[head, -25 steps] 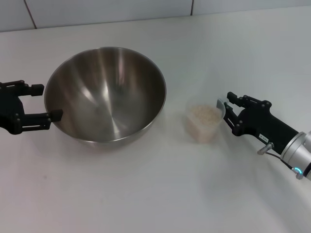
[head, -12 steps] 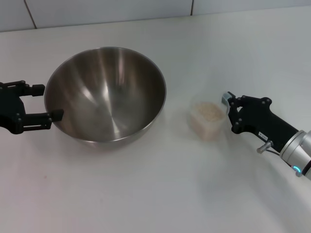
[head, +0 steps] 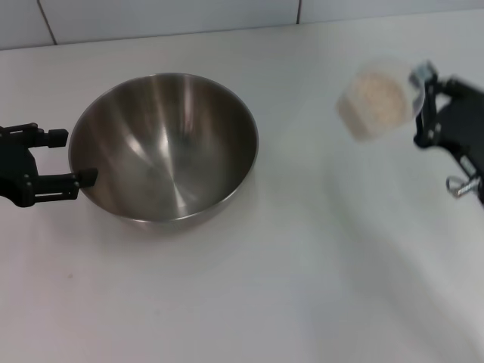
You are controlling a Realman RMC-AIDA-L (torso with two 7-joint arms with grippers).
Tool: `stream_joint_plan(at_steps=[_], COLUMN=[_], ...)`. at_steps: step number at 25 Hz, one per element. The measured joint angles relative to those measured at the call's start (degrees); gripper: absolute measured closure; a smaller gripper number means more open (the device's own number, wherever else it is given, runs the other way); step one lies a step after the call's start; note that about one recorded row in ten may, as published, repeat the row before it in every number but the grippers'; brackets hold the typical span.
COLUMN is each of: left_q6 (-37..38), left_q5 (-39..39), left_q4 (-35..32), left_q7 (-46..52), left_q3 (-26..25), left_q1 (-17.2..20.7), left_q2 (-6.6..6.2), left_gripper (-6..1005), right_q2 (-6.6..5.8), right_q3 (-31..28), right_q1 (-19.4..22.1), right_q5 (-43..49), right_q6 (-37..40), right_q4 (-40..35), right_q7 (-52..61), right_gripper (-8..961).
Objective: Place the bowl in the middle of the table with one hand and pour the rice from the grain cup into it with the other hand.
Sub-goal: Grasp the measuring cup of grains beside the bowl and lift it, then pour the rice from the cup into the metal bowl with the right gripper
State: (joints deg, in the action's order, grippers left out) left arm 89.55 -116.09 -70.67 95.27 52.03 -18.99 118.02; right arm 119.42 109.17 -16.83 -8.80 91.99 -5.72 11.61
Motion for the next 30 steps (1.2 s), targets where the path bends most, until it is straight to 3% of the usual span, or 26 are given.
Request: stream_joint_plan(at_steps=[5, 9, 13, 19, 30], left_q6=[0.26, 0.84, 1.49, 1.57, 1.59], left_q5=[-0.15, -2.32, -4.36, -4.6, -4.66], left_q4=[-0.57, -3.07, -5.34, -5.89, -5.45], left_q7=[0.09, 1.27, 2.31, 2.77, 2.89], left_q3=[0.36, 0.48, 0.55, 0.71, 0.98], left_q1=[0.0, 0.0, -0.06, -0.47, -1.43], left_q2=[-0.46, -0.54, -0.11, -0.01, 0.01], left_gripper=[203, 203, 204, 204, 203], right_q2=[-0.3, 0.09, 0.33, 0.45, 0.45], right_q3=[0.52, 2.8, 6.4, 12.74, 15.86], right_q1=[-4.84, -7.63, -7.81, -7.59, -8.45], right_q5=[0.82, 3.21, 3.65, 3.04, 7.95], right_q6=[-0.33, -9.03, -23.71, -36.29, -44.38], right_q4=[-5.35, -11.37, -19.47, -26.69, -31.6], right_q7=[-15.47, -34.16, -53.99, -81.66, -107.63], right_gripper=[949, 949, 949, 950, 950])
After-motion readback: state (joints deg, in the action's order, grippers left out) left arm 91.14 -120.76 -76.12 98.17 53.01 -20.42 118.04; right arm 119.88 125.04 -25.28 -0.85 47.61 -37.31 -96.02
